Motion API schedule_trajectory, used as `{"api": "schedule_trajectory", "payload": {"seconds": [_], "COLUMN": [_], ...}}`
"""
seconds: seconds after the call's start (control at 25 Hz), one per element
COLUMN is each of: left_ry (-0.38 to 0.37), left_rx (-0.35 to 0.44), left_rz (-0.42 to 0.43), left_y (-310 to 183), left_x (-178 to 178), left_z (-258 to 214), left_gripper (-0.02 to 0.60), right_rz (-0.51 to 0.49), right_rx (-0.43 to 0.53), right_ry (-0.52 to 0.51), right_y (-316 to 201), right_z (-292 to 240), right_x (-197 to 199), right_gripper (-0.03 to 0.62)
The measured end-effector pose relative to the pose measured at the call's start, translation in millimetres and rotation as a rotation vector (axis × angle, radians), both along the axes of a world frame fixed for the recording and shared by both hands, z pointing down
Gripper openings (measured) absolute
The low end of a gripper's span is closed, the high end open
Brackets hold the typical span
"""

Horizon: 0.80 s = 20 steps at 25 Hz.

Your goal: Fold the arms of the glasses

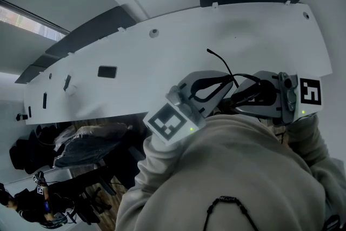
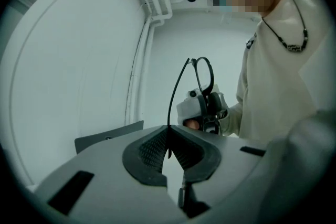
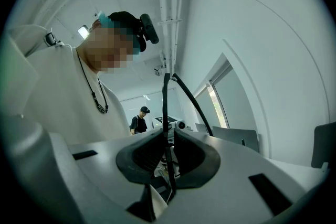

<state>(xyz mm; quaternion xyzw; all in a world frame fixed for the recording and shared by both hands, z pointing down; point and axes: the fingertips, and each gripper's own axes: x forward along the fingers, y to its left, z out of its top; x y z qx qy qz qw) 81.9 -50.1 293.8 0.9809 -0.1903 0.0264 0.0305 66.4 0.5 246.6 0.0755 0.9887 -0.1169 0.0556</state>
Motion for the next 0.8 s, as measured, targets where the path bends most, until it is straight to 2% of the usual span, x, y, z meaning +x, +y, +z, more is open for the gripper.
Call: {"api": "schedule_trajectory", "payload": {"seconds": [0.16,0.4,0.52,0.8], "left_ry": [0.071,0.14,0.176,0.19], "left_rx": [-0.068,-0.161,-0.175,-0.203], "left_rz": [0.039,0.122,0.138,0.163], "left_y": [6,17,19,23], "left_x": [-2,-4,-3,-15], "left_z": [-5,-7,-9,-6], "left_gripper": [0.015,0.015,0.015,0.017], "right_rz": [-0.008,-0.024,-0.029,-0.023], "right_rx": [0.026,0.049,0.067,0.072], "right_ry": [-0.031,-0.062,-0.064,-0.064], "right_y": [0,3,3,2], "right_z": [-6,-13,-15,-12], "right_x": [-1,-5,-6,-20], "right_gripper": [0.066,0.066,0.066,0.066]}}
